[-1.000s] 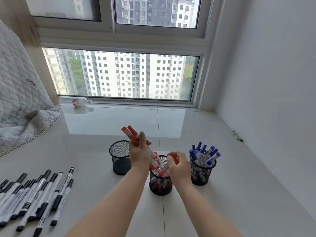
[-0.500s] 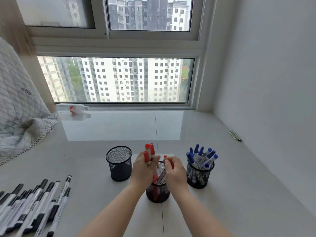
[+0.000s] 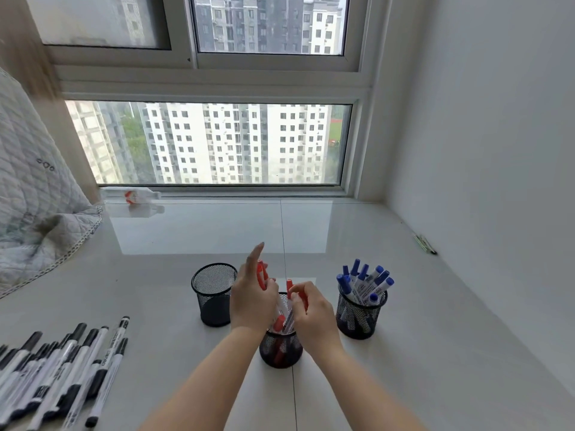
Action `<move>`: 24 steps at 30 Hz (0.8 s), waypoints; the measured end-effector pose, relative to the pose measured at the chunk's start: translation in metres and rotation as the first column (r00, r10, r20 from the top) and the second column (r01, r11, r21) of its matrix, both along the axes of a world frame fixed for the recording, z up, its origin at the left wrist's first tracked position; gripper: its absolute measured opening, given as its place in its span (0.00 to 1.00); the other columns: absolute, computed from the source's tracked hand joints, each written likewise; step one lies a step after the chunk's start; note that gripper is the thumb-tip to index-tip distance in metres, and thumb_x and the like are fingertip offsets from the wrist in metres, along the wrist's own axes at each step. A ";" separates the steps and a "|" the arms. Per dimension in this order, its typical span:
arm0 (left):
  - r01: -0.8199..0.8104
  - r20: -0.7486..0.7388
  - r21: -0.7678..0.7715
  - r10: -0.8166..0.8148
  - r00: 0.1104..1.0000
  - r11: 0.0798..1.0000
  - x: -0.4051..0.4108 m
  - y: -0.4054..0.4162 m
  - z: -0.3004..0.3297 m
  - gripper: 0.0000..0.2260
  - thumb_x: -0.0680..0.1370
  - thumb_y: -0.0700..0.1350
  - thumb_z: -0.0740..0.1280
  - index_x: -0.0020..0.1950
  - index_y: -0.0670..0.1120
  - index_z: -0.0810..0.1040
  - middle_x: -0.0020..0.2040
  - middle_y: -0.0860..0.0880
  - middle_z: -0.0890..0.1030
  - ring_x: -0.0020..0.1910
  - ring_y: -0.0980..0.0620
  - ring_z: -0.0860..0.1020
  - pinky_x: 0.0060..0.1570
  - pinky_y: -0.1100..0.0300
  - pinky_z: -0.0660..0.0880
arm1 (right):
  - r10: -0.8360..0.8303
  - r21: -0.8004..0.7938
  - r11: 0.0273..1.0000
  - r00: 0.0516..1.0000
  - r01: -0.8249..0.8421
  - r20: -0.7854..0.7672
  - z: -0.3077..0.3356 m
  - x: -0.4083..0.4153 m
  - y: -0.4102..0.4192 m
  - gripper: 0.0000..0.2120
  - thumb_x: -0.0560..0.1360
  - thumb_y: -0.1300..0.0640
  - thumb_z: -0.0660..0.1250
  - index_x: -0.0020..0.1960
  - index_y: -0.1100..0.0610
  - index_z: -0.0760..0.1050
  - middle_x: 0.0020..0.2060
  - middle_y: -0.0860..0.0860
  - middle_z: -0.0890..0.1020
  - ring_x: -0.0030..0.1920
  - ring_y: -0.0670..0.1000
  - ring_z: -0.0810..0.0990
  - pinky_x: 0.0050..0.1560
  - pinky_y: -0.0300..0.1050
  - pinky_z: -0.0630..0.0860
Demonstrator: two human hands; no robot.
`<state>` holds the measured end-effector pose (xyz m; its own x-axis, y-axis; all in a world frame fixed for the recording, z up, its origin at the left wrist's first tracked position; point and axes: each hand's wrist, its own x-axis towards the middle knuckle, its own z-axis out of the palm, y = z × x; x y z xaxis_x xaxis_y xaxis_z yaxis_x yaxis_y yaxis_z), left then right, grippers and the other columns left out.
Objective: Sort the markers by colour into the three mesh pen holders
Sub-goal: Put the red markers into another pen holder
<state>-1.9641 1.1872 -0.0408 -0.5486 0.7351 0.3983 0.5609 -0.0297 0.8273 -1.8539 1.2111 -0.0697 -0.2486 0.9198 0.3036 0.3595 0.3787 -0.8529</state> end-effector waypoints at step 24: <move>0.346 0.631 -0.101 -0.209 0.747 0.933 0.022 0.013 -0.023 0.13 0.81 0.45 0.55 0.55 0.56 0.77 0.52 0.49 0.80 0.51 0.52 0.78 0.51 0.59 0.74 | -0.018 -0.056 0.998 0.977 0.030 0.212 0.016 0.020 0.005 0.13 0.78 0.44 0.56 0.54 0.50 0.71 0.49 0.46 0.74 0.52 0.49 0.74 0.51 0.49 0.73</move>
<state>-1.9420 1.2000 -0.0636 -0.3812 0.9175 -0.1136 -0.0602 0.0980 0.9934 -1.8339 1.2164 -0.0541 -0.2790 0.9410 0.1917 0.5426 0.3191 -0.7770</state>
